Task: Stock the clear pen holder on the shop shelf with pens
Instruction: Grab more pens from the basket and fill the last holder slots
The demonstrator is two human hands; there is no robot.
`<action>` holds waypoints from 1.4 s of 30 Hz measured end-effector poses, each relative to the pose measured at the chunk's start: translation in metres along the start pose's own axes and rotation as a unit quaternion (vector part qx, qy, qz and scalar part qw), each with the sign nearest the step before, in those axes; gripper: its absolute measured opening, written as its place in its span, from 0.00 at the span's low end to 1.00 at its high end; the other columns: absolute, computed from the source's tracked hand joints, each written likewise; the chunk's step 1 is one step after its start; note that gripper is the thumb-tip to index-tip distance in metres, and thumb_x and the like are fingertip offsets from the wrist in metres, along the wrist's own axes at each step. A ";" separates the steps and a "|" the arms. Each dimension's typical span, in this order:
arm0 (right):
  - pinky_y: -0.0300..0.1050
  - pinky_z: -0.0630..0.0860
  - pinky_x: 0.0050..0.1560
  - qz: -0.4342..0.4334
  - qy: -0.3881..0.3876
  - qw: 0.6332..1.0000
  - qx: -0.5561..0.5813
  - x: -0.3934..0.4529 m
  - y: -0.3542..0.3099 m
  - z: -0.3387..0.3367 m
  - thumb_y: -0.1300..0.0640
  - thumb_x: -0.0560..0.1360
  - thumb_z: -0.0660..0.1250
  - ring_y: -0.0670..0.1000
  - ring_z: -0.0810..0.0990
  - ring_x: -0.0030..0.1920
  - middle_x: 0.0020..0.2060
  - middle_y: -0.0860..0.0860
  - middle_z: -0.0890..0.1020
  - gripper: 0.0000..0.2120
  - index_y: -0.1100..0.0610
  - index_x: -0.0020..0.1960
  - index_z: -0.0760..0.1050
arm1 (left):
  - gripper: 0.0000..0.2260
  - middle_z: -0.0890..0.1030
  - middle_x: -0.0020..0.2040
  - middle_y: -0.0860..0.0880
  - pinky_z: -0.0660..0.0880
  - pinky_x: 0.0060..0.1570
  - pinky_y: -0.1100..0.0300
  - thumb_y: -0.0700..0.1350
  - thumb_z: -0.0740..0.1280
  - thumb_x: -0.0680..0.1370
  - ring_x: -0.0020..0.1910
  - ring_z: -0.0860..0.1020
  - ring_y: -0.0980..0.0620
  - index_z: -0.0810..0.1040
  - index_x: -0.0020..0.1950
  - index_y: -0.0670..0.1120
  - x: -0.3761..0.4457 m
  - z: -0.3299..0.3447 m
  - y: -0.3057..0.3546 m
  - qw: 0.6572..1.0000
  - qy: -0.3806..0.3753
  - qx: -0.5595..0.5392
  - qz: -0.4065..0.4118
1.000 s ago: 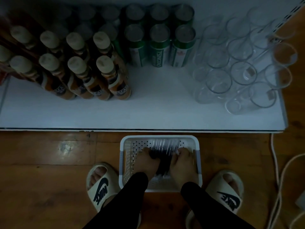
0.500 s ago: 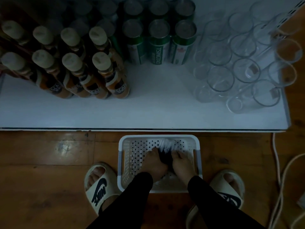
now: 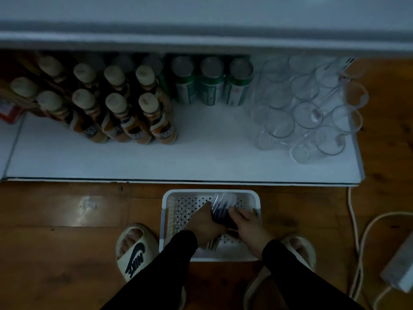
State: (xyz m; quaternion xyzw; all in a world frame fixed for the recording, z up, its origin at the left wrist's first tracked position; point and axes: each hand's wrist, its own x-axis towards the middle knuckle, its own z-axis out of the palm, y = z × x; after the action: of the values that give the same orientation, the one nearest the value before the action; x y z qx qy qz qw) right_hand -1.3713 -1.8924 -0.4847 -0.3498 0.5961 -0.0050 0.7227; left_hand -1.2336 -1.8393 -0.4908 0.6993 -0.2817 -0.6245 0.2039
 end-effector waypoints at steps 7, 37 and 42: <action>0.42 0.79 0.50 -0.088 -0.068 0.994 0.020 -0.072 -0.063 -0.002 0.53 0.81 0.61 0.51 0.83 0.54 0.53 0.53 0.85 0.11 0.55 0.56 0.80 | 0.13 0.83 0.44 0.40 0.81 0.47 0.48 0.41 0.74 0.68 0.42 0.82 0.46 0.80 0.51 0.42 -0.069 -0.027 0.066 0.996 0.012 -0.024 0.082; 0.40 0.81 0.43 -0.533 0.168 0.829 -0.024 -0.253 -0.314 -0.039 0.59 0.79 0.65 0.51 0.84 0.39 0.43 0.54 0.84 0.04 0.56 0.48 0.79 | 0.08 0.78 0.38 0.47 0.79 0.36 0.59 0.38 0.70 0.75 0.33 0.79 0.53 0.73 0.50 0.44 -0.212 -0.096 0.299 0.856 0.205 -0.306 0.362; 0.41 0.82 0.47 -0.576 0.189 0.793 -0.058 -0.256 -0.358 -0.045 0.57 0.79 0.65 0.52 0.85 0.43 0.47 0.52 0.83 0.09 0.60 0.57 0.78 | 0.08 0.77 0.41 0.41 0.77 0.34 0.60 0.38 0.70 0.75 0.35 0.78 0.50 0.73 0.51 0.43 -0.208 -0.103 0.307 0.850 0.203 -0.322 0.363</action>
State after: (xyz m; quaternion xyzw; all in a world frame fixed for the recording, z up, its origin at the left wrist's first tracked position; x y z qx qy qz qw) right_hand -1.3372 -2.0769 -0.0840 -0.6614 0.4086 -0.4521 0.4373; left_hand -1.1874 -1.9439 -0.1236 0.5538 -0.2509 -0.4055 0.6826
